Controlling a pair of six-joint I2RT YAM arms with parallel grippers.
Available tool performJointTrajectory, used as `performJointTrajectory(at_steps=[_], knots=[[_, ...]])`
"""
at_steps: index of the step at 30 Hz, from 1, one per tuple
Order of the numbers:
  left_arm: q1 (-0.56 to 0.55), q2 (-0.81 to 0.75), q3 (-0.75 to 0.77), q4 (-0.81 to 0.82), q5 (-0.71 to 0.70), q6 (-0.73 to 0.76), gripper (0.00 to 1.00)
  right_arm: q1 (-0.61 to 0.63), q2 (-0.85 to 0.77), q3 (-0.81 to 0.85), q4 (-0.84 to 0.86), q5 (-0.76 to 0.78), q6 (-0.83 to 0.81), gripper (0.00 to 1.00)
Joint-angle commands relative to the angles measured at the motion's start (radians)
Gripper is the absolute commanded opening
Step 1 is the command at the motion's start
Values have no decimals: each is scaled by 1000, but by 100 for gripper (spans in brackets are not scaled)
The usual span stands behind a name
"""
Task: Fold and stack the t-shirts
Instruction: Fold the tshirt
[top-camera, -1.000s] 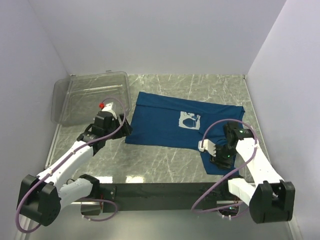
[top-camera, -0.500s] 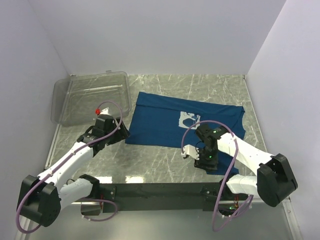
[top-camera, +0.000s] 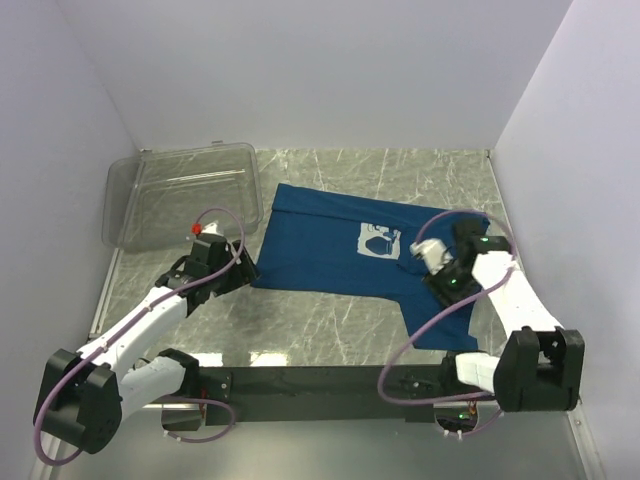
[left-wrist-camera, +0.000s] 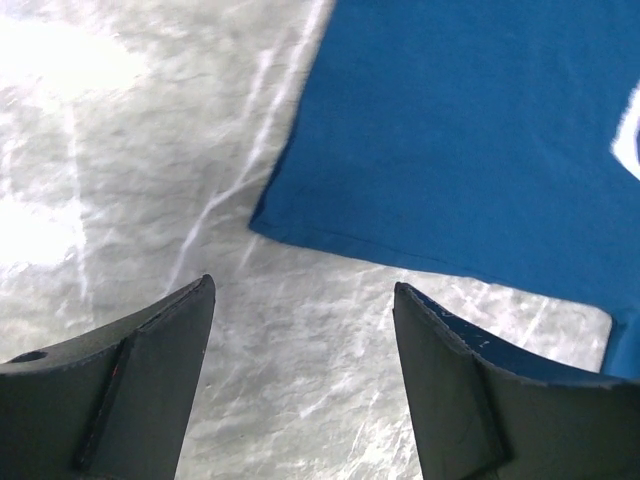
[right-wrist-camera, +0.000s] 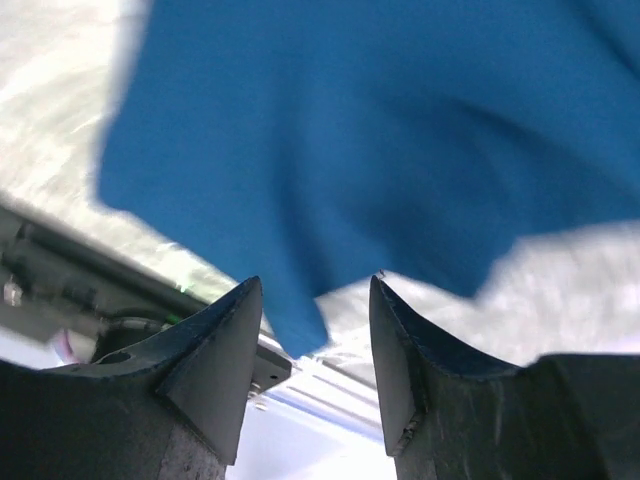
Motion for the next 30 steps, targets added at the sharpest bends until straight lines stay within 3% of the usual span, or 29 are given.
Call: performJointTrajectory(at_steps=[1,5,7,15,21,30], knots=[[7,0,23,103,74,66,78,-145,-36,75,133,72,135,54],[5,83,92,186,148,118,78,-317,68,172,397,188,353,54],[5,172,171,194,162,155,76,-345,210,280,450,201,466,55],[4,307,313,187,183,212,73,-390,678,737,372,81,653,64],[5,332,296,212,177,198,73,-397,867,949,318,87,696,66],[7,408,348,194,189,201,73,-408,1007,1054,304,124,700,64]])
